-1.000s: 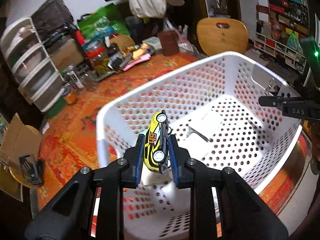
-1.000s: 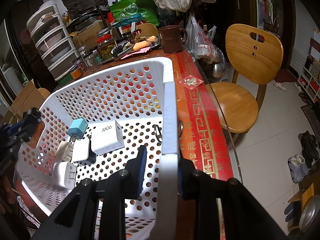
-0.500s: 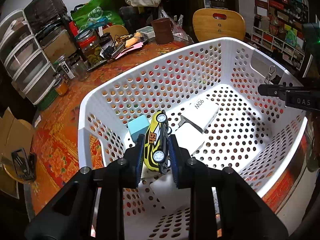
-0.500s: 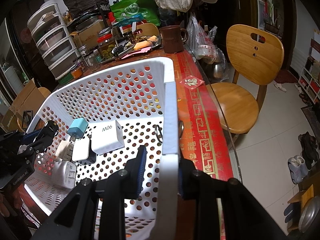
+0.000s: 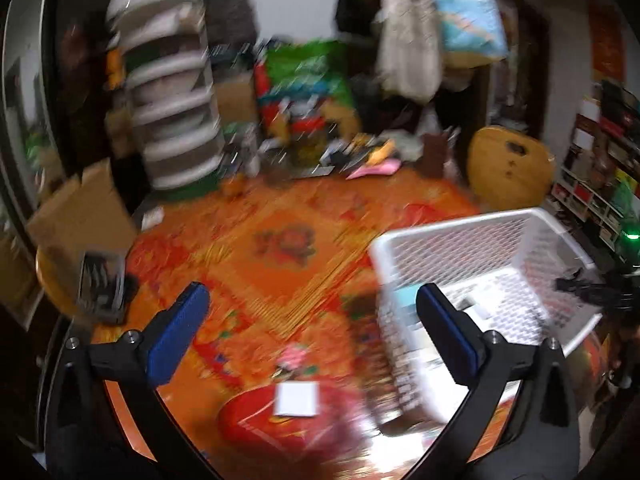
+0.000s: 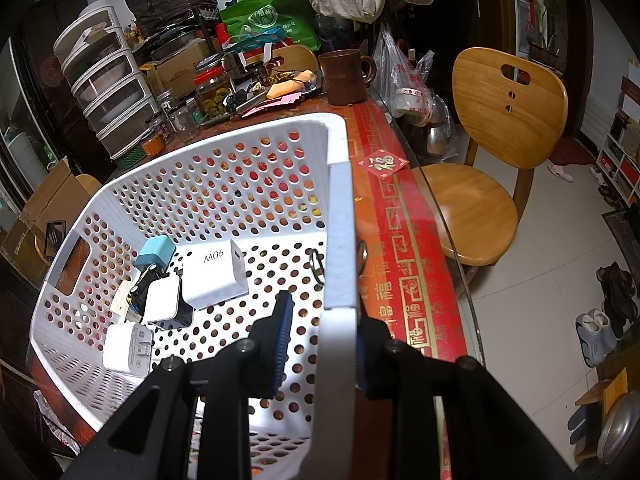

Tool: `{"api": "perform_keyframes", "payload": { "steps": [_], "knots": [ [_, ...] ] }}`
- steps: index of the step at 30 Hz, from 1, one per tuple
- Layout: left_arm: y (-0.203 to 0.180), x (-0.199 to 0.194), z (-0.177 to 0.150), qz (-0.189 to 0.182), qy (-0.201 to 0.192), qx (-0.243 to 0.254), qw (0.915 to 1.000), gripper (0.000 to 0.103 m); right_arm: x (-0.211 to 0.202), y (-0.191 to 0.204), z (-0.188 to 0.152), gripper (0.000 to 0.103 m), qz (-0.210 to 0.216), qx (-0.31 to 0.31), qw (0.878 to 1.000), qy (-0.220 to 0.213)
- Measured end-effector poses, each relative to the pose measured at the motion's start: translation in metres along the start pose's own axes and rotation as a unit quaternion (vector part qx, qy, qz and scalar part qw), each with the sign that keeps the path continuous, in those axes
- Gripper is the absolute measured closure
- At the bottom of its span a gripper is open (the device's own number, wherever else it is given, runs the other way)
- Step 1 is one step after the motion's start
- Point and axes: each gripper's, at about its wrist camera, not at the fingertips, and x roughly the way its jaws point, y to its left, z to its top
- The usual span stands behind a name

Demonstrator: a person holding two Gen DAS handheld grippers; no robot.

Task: Organize rigid objects
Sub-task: 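Grasp the pink-patterned plug charger with the left tool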

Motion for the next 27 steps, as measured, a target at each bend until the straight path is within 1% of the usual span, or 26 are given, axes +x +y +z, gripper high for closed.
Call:
{"api": "perform_keyframes", "payload": {
  "steps": [3, 4, 5, 6, 7, 9, 12, 13, 15, 16, 17, 18, 19, 20, 22, 27],
  "knots": [
    [0.026, 0.058, -0.023, 0.023, 0.075, -0.003, 0.9969, 0.001, 0.0, 0.0, 0.0, 0.076, 0.0, 0.001, 1.0, 0.0],
    [0.03, 0.082, -0.034, 0.02, 0.106, -0.002, 0.9942, 0.004, 0.0, 0.0, 0.0, 0.076, 0.001, 0.001, 1.0, -0.001],
    [0.034, 0.099, -0.044, 0.019, 0.127, 0.0, 0.9917, 0.009, 0.0, 0.0, 0.0, 0.076, 0.001, 0.002, 1.0, -0.001],
    [0.036, 0.114, -0.054, 0.02, 0.147, 0.003, 0.9889, 0.012, 0.0, 0.0, 0.0, 0.076, 0.001, 0.002, 1.0, -0.001],
    [0.035, 0.126, -0.061, 0.018, 0.159, 0.005, 0.9871, 0.016, 0.0, 0.0, 0.0, 0.076, 0.002, 0.003, 1.0, -0.001],
    [0.035, 0.142, -0.073, 0.013, 0.176, 0.001, 0.9843, 0.016, 0.0, 0.0, -0.001, 0.075, 0.004, 0.003, 1.0, -0.001],
    [0.027, 0.154, -0.084, -0.008, 0.182, -0.005, 0.9833, 0.016, 0.0, -0.001, 0.0, 0.075, 0.004, 0.002, 1.0, 0.0],
    [0.023, 0.156, -0.086, -0.006, 0.181, 0.001, 0.9834, 0.016, 0.0, 0.0, 0.0, 0.075, 0.003, 0.001, 1.0, 0.001],
    [0.017, 0.161, -0.089, 0.008, 0.181, 0.015, 0.9833, 0.02, 0.0, -0.001, 0.001, 0.075, 0.001, -0.001, 1.0, 0.003],
    [0.015, 0.163, -0.091, 0.012, 0.181, 0.018, 0.9832, 0.026, 0.0, -0.001, 0.001, 0.075, -0.001, -0.001, 1.0, 0.003],
    [0.015, 0.164, -0.089, 0.007, 0.176, 0.014, 0.9842, 0.032, 0.0, -0.001, 0.0, 0.075, -0.001, -0.001, 1.0, 0.003],
    [0.016, 0.165, -0.089, 0.009, 0.175, 0.013, 0.9845, 0.036, 0.0, -0.001, 0.0, 0.075, -0.001, -0.001, 1.0, 0.003],
    [0.018, 0.165, -0.087, 0.01, 0.17, 0.01, 0.9853, 0.046, 0.0, -0.001, 0.0, 0.075, -0.001, -0.001, 1.0, 0.003],
    [0.019, 0.165, -0.087, 0.009, 0.167, 0.007, 0.9859, 0.059, 0.0, -0.001, 0.0, 0.075, -0.002, -0.001, 1.0, 0.003],
    [0.024, 0.165, -0.086, 0.001, 0.161, -0.002, 0.9869, 0.077, 0.0, -0.001, 0.001, 0.075, -0.003, -0.001, 1.0, 0.002],
    [0.033, 0.158, -0.087, 0.033, 0.146, -0.007, 0.9887, 0.078, 0.0, -0.001, 0.001, 0.075, -0.005, -0.004, 1.0, 0.003]
  ]
}}
